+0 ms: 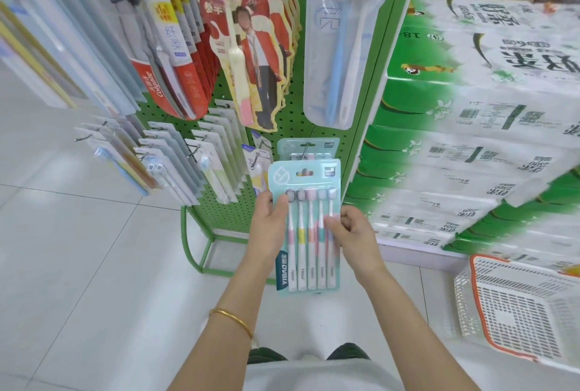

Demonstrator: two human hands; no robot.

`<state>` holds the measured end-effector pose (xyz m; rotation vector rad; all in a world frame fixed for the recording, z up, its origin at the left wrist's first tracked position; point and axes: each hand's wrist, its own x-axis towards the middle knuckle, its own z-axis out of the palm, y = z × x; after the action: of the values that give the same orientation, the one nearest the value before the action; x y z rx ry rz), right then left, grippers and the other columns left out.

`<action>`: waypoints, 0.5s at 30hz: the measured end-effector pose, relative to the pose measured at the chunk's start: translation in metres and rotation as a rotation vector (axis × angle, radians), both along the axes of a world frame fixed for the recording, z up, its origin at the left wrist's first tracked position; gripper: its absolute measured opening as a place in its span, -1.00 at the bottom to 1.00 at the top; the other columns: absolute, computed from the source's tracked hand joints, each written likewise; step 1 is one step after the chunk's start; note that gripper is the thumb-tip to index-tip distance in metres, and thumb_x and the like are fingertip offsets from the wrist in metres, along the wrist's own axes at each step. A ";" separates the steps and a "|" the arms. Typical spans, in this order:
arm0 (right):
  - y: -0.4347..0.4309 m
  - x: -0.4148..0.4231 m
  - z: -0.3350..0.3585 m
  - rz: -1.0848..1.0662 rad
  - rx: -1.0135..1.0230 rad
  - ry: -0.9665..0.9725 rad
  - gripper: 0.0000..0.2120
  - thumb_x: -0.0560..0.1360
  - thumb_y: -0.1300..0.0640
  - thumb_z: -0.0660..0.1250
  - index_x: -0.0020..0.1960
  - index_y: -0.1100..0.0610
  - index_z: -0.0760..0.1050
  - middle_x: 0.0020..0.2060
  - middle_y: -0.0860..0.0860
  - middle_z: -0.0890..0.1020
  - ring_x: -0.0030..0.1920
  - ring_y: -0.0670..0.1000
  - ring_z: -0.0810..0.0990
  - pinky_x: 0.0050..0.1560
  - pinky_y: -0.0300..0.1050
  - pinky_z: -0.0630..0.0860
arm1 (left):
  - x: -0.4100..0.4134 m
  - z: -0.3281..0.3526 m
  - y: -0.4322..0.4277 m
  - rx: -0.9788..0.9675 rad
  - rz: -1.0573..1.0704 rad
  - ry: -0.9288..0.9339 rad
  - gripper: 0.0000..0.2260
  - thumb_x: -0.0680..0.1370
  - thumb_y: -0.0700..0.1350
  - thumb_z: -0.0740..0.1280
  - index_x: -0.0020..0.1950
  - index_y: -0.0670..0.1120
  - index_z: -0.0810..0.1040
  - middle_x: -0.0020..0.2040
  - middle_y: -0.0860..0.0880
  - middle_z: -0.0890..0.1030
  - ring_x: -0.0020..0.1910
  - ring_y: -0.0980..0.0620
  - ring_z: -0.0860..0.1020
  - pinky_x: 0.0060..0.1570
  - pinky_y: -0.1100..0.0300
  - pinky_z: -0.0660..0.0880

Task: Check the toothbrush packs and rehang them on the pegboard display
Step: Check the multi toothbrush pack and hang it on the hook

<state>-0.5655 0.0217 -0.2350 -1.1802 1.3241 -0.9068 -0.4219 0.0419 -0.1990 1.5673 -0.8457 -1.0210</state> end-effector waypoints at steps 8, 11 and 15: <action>-0.012 0.014 -0.022 -0.023 0.020 0.092 -0.91 0.54 0.15 0.31 -0.11 0.15 0.45 -0.11 0.31 0.58 -0.21 0.07 0.50 -0.13 0.12 0.53 | 0.006 -0.013 -0.003 0.077 0.042 0.007 -0.90 0.66 -0.13 0.12 -0.03 -0.02 0.38 -0.18 0.07 0.43 -0.17 0.14 0.45 -0.35 0.43 0.33; -0.018 0.017 -0.029 -0.061 0.011 0.110 -0.82 0.53 0.15 0.31 -0.09 0.28 0.42 -0.29 0.23 0.48 -0.26 0.04 0.42 -0.23 -0.05 0.40 | 0.010 -0.013 -0.005 0.067 0.041 -0.013 -0.87 0.64 -0.19 0.15 0.08 0.03 0.41 -0.02 0.09 0.52 -0.09 0.41 0.52 -0.08 0.50 0.45; -0.032 0.021 -0.029 -0.086 -0.013 0.138 -0.87 0.54 0.18 0.29 -0.13 0.21 0.41 -0.28 0.11 0.46 -0.26 0.02 0.40 -0.24 -0.12 0.33 | 0.016 -0.011 -0.006 0.070 0.025 -0.107 -0.71 0.61 -0.28 0.16 -0.09 0.13 0.34 -0.11 0.22 0.40 -0.13 0.38 0.39 -0.08 0.45 0.35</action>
<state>-0.5448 -0.0103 -0.2642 -1.2213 1.4913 -0.9095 -0.4059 0.0359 -0.2101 1.7008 -0.8687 -0.9646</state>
